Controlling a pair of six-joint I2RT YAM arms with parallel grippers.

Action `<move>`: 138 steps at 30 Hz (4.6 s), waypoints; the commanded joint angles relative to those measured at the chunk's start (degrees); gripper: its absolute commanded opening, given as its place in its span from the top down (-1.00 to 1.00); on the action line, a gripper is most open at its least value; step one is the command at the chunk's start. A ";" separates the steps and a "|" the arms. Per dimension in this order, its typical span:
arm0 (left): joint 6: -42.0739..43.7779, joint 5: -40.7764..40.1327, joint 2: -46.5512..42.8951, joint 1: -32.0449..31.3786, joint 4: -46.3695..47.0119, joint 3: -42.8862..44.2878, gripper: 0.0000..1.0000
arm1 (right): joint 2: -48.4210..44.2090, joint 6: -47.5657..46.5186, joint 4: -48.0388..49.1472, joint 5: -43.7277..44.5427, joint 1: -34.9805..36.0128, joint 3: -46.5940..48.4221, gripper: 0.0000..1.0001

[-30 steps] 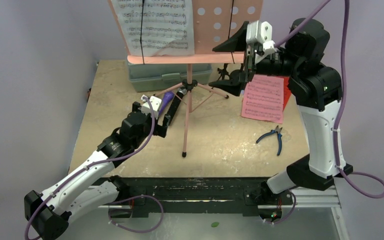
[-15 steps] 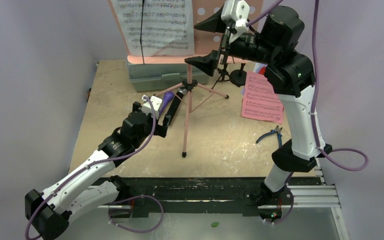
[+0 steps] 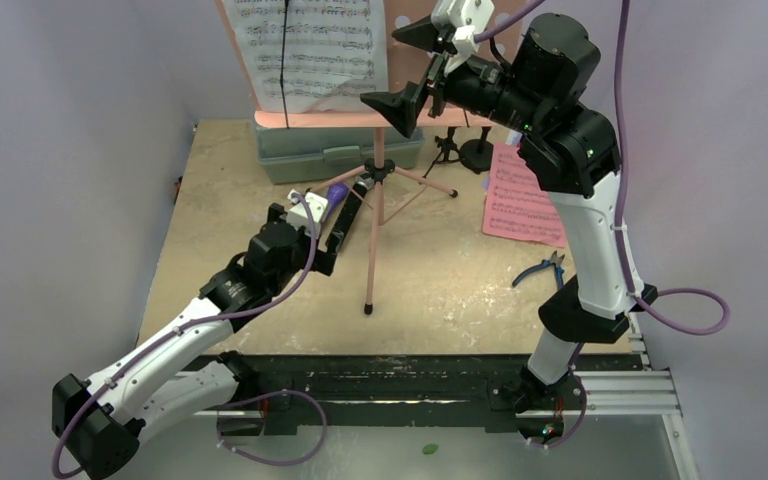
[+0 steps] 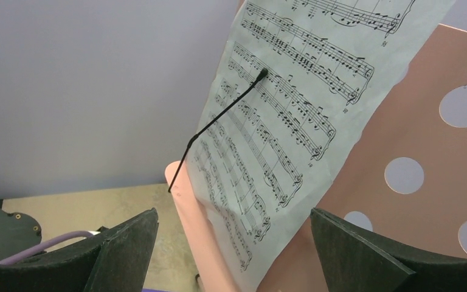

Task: Pack up the instrument practice props
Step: Pick up the sheet music from the music stand.

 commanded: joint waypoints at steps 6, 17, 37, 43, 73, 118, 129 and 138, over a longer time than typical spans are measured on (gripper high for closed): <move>1.17 -0.42 0.15 0.56 2.07 -0.44 -0.91 | 1.48 2.41 4.12 7.16 1.82 1.96 -0.98; 1.16 0.02 0.67 0.50 2.02 -0.42 -0.91 | 1.90 6.63 4.95 4.14 2.28 1.51 -0.95; 1.20 0.37 1.03 0.57 2.02 -0.32 -0.91 | 1.58 7.64 6.56 11.82 2.67 3.70 -0.98; 1.24 0.46 0.94 0.55 1.93 -0.34 -0.91 | 2.12 12.09 8.80 13.54 2.62 2.27 -0.98; 1.21 1.34 1.56 0.50 1.93 -0.34 -0.91 | 2.47 12.88 6.78 0.43 2.67 0.87 -0.16; 1.11 2.13 2.25 0.64 1.85 -0.25 -0.91 | 4.02 6.26 10.46 17.11 2.14 12.38 1.00; 0.83 2.22 2.08 0.57 1.72 -0.25 -0.91 | -1.27 0.07 0.32 6.05 0.48 13.96 1.00; 0.83 2.13 1.91 0.60 1.58 -0.25 -0.90 | -5.17 -5.20 -9.23 -9.83 0.00 10.12 1.00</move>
